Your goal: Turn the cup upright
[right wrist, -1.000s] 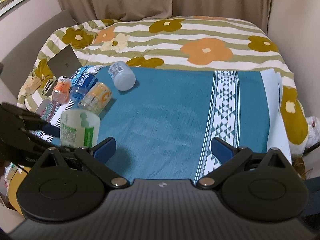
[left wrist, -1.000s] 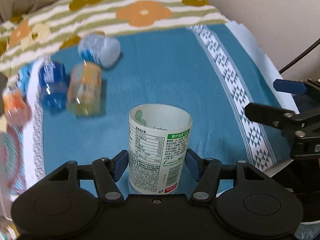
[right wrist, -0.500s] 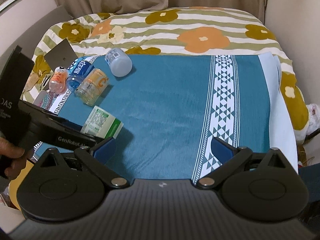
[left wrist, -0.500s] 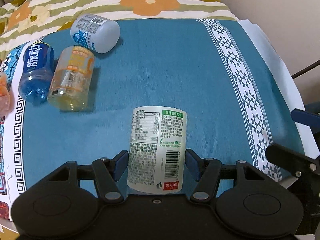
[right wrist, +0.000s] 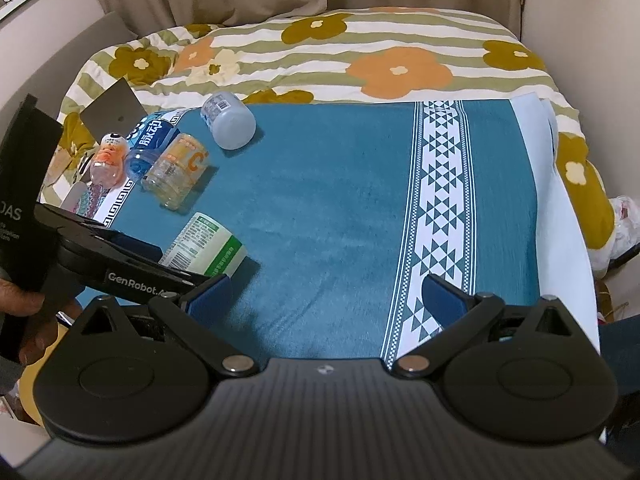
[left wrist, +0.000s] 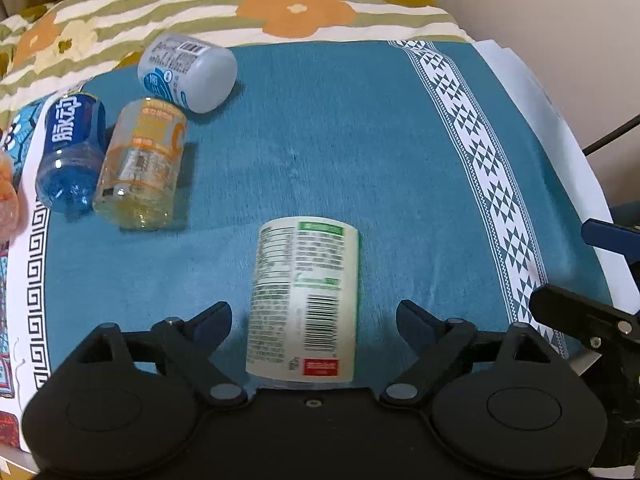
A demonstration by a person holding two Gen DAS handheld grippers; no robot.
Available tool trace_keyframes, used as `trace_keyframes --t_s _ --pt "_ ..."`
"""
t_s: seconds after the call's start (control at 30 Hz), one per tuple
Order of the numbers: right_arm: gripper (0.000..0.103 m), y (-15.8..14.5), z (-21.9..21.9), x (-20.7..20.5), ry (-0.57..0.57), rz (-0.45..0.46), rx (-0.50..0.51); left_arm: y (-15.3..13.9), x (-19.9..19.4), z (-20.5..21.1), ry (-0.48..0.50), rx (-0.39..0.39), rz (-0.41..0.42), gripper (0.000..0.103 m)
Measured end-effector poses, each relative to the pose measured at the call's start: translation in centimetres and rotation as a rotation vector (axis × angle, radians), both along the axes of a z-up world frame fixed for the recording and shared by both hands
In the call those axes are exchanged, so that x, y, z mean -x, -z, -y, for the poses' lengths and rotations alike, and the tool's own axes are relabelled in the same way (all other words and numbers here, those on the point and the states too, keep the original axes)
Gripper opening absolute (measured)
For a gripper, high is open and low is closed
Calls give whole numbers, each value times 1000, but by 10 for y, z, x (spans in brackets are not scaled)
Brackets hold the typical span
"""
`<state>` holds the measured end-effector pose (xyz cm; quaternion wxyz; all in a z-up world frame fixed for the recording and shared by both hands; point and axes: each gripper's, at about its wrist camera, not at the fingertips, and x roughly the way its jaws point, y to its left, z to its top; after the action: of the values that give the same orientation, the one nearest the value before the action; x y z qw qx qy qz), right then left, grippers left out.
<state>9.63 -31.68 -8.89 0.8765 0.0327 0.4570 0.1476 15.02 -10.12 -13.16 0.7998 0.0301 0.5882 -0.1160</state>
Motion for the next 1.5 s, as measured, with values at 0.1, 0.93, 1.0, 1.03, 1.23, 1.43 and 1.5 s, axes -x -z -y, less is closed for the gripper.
trace_keyframes --t_s 0.1,0.93,1.0,1.03,1.23,1.43,1.5 --pt "103 0 -1 0 5 -2 -2 -1 2 -2 6 -3 5 92" --pt "103 -9 -31 8 8 7 20 -10 10 -30 5 50 17 93" --pt "103 -11 -34 8 8 10 26 -13 11 -32 3 56 22 93" --pt "103 -12 -36 8 9 11 29 -15 13 -34 1 59 26 93" --pt "103 -30 -39 -1 26 0 11 -42 32 -55 -39 83 92 100" --pt "103 -46 -56 -26 32 -93 -36 -69 63 -90 -108 71 193 103" --pt "103 -44 -66 -35 33 -134 -56 -73 71 -103 -122 81 211 103"
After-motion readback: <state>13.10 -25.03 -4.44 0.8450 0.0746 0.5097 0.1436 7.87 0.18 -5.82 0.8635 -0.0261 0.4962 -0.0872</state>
